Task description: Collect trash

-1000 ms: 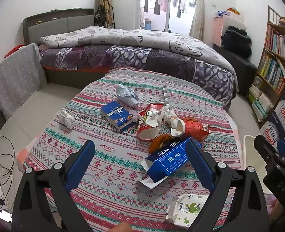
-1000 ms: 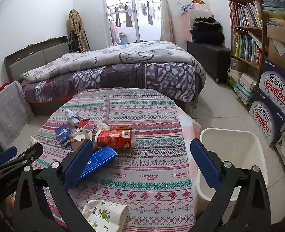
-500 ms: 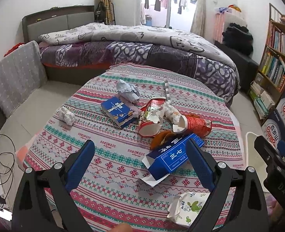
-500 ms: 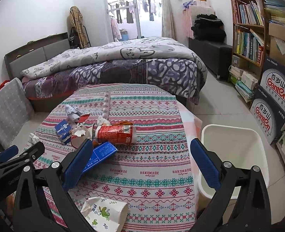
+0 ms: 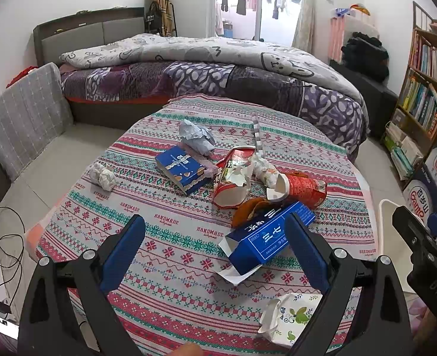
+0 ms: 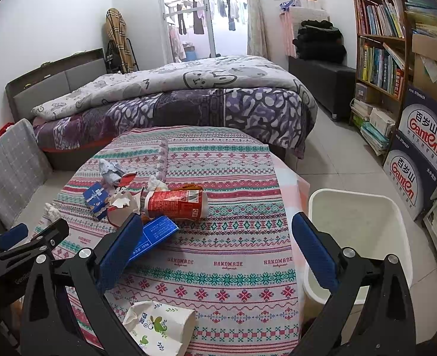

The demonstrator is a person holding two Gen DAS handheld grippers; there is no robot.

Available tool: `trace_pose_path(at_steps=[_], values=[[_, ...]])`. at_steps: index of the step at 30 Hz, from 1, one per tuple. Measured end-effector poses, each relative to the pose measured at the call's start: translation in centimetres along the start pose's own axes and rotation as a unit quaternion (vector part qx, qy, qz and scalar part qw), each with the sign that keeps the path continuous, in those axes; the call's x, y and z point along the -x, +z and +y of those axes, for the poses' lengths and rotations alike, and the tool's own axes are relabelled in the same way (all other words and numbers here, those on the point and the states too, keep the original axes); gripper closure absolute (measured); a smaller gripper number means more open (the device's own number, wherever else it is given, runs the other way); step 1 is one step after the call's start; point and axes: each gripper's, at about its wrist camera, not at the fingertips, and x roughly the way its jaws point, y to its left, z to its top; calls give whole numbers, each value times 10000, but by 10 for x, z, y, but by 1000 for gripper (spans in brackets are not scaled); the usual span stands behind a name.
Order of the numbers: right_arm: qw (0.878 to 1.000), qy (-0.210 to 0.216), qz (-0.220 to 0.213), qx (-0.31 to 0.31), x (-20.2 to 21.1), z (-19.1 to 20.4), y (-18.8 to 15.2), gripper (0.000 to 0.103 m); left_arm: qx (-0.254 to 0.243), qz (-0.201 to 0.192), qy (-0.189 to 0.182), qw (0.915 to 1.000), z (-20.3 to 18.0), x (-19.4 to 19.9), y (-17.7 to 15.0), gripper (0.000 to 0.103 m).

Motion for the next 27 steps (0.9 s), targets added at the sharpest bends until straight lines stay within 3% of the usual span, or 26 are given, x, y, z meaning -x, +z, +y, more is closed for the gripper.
trace_pose_path(at_steps=[27], values=[[9999, -66, -5, -77, 0, -8, -2, 7, -37, -30, -42, 10000, -3, 0, -2, 11]])
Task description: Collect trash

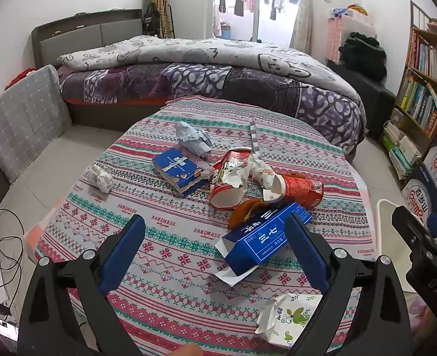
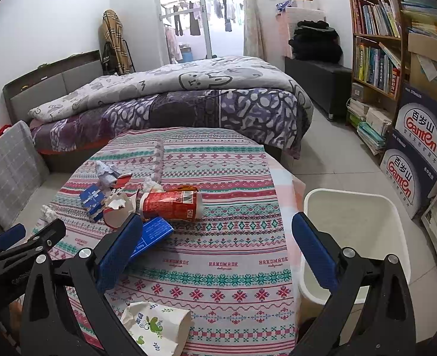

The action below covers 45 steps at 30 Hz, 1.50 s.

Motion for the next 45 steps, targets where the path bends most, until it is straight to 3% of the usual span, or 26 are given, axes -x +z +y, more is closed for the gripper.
trace_pose_path(at_steps=[28, 33, 38, 40, 42, 45], values=[[9995, -170, 114, -233, -1, -23, -1, 7, -252, 90, -131, 9996, -30, -6, 4, 11], [9992, -224, 179, -278, -3, -31, -2, 7, -346, 340, -176, 9987, -35, -16, 5, 11], [9977, 59, 576, -343, -14, -44, -2, 7, -1145, 1707, -250, 9783, -48, -69, 15, 7], [9963, 290, 799, -136, -20, -43, -4, 7, -1570, 2044, -185, 9660, -53, -88, 18, 7], [9927, 528, 1061, 233, -26, -37, -7, 7, -1739, 2213, -216, 9593, -55, -98, 20, 7], [9803, 907, 1416, 1035, -32, -20, -19, 7, -2053, 2598, -457, 9425, -62, -116, 20, 7]])
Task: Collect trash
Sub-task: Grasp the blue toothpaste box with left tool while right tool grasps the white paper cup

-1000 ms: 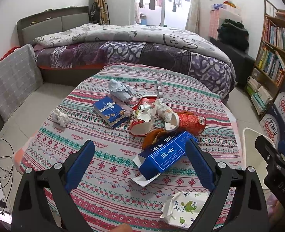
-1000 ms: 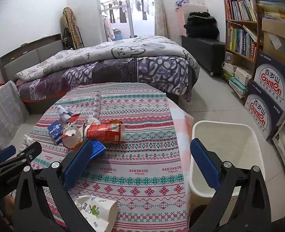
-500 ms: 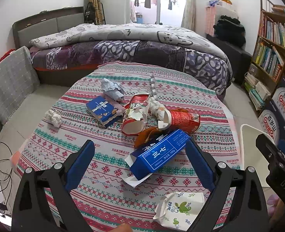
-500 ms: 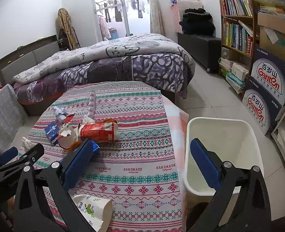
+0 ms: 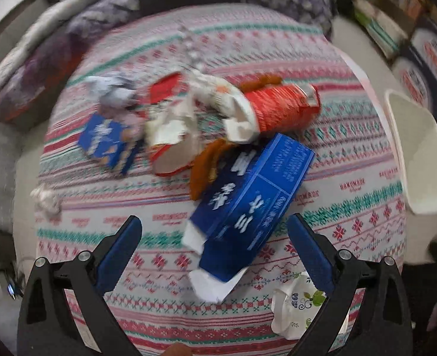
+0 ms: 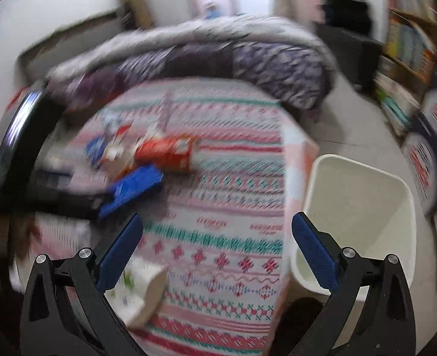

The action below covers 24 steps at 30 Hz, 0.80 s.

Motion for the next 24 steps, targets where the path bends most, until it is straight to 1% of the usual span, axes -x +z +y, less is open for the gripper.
trace_pose_path(at_steps=[1, 3, 5, 7, 8, 9, 10, 11, 13, 16, 19, 22, 24], values=[[9995, 103, 108, 290, -3, 7, -3, 7, -179, 170, -169, 9996, -4, -9, 3, 7], [9950, 272, 260, 925, -7, 24, -11, 7, -314, 398, -344, 9981, -12, -23, 7, 7], [9873, 499, 422, 1450, -13, 40, -20, 7, -405, 589, -369, 9968, -17, -35, 9, 7], [9801, 715, 586, 1757, -19, 53, -27, 7, -620, 592, -300, 9959, -25, -41, 11, 8], [9764, 801, 664, 1894, -23, 61, -30, 7, -754, 561, -223, 9953, -29, -43, 12, 11], [9731, 872, 725, 2005, -25, 67, -32, 7, -852, 558, -154, 9947, -31, -46, 12, 17], [9706, 928, 751, 2090, -28, 73, -34, 7, -880, 593, -146, 9942, -31, -48, 12, 35], [9678, 981, 795, 2176, -30, 78, -36, 7, -871, 641, -121, 9941, -31, -51, 12, 49], [9632, 989, 839, 2353, -35, 90, -40, 7, -841, 574, -22, 9948, -27, -50, 12, 59], [9577, 883, 966, 2562, -46, 103, -43, 7, -717, 433, -389, 9957, -19, -34, 9, 67], [9544, 736, 1092, 2678, -58, 112, -47, 7, -631, 161, -524, 9965, -7, -10, 4, 70], [9520, 674, 1125, 2764, -61, 117, -46, 7, -422, -38, -779, 9961, 12, 14, -3, 70], [9498, 607, 1119, 2857, -66, 123, -47, 7, -326, -149, -872, 9955, 19, 22, -4, 70]])
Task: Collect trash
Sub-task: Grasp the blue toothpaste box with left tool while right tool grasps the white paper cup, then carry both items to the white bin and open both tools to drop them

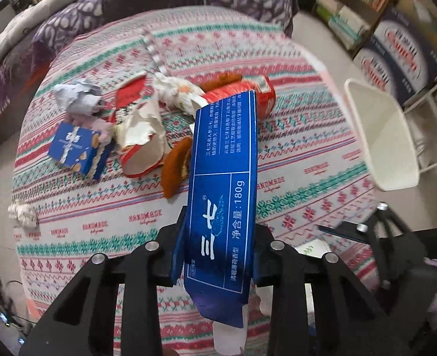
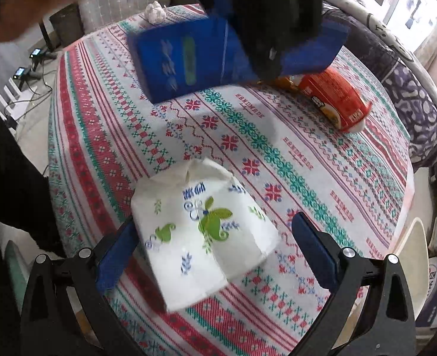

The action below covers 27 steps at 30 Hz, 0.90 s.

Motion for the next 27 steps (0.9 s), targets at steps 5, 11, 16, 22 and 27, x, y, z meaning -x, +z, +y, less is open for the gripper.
trace_pose_path(at_steps=[5, 11, 16, 22, 27], values=[[9998, 186, -12, -100, -6, 1, 1, 24, 362, -285, -164, 9988, 23, 22, -8, 70], [9944, 241, -403, -949, 12, -24, 1, 38, 663, -456, -151, 9966, 41, 22, -13, 70], [9824, 148, -851, -1654, 34, -53, 3, 39, 894, -667, -211, 9935, 47, 28, -15, 70], [9620, -310, -1320, -2370, 49, -90, 3, 39, 1009, -997, -192, 9897, 39, 34, -8, 70], [9368, -785, -1615, -3004, 63, -120, -9, 38, 987, -1203, -149, 9877, 26, 33, -3, 70]])
